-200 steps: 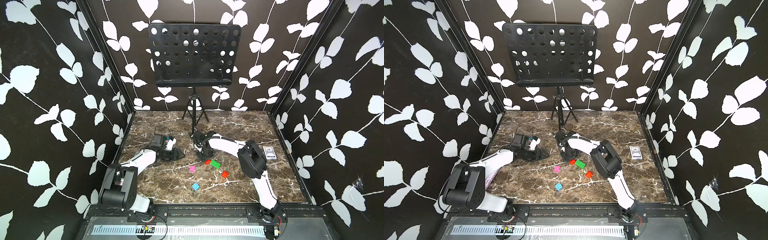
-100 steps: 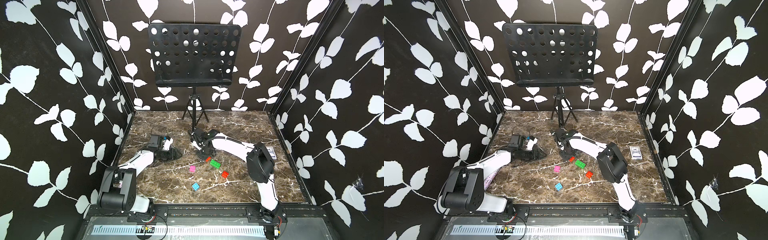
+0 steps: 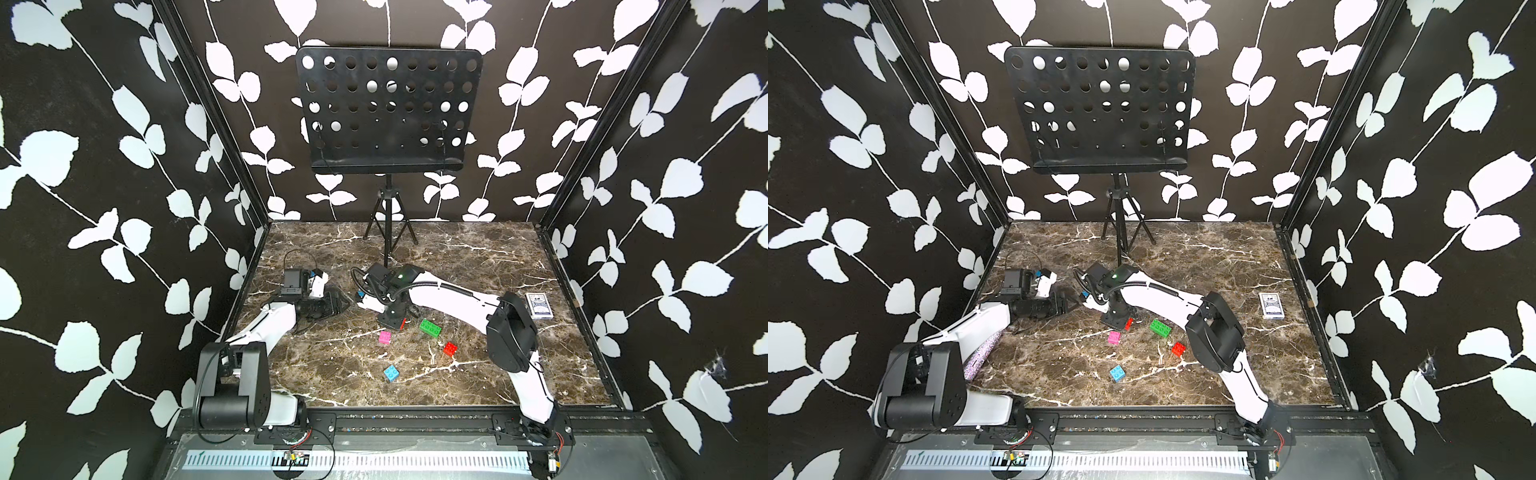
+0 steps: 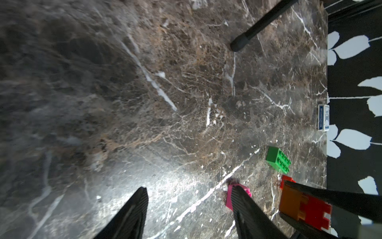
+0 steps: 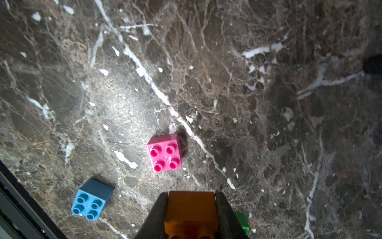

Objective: Assemble the letter y with lego
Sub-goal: Assemble the lego brick with the lego brick.

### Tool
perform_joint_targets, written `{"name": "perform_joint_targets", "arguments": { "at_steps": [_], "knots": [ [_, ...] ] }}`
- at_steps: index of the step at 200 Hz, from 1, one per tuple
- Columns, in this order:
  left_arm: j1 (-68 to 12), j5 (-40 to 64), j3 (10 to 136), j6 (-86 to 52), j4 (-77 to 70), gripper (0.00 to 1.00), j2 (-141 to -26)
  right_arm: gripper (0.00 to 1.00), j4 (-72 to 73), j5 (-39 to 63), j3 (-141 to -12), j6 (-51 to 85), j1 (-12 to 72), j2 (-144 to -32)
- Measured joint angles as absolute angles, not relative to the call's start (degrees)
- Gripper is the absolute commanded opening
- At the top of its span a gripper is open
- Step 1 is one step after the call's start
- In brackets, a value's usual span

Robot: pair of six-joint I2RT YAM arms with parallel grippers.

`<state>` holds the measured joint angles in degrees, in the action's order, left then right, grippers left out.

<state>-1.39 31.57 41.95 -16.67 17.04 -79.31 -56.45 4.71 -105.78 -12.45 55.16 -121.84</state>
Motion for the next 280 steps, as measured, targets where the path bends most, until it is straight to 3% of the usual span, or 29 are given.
{"name": "perform_joint_targets", "arguments": {
  "at_steps": [99,280],
  "knots": [
    [-0.2,31.2,41.5,-16.9,17.3,0.67,-78.5,0.23,-56.9,8.4,-105.7,-24.3,56.0,-124.7],
    [-0.2,31.5,41.2,-17.0,17.3,0.67,-77.9,0.24,-59.7,4.7,-109.2,-20.9,56.8,-130.1]
  ]
}}
